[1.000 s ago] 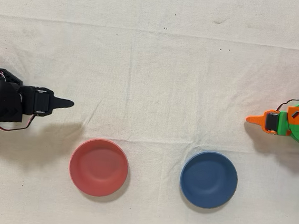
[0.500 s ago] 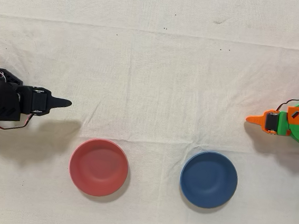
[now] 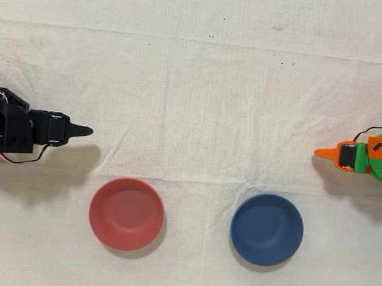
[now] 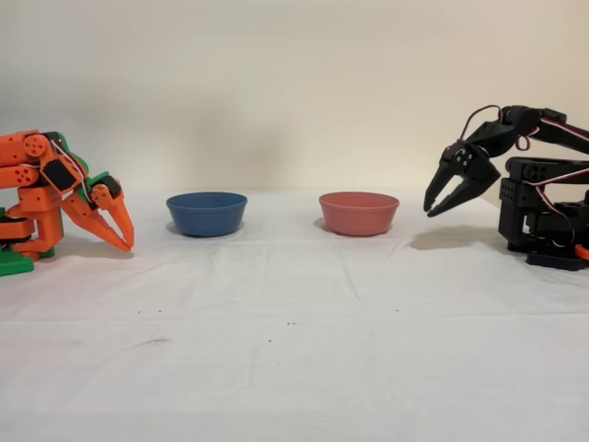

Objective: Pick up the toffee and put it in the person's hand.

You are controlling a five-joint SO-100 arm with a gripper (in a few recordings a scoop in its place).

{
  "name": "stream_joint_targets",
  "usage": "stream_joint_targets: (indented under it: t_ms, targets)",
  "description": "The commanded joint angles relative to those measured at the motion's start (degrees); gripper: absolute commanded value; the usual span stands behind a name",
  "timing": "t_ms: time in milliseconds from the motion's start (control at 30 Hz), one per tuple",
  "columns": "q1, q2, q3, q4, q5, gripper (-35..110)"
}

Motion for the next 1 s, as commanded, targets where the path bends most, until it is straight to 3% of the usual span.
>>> stream_joint_targets:
  t_ms: [0, 967]
  targets:
    - [0.1, 1.8, 1.6, -0.3, 1.0, 0]
    - [0.0, 9.1, 13.4, -2.9, 2.3, 0]
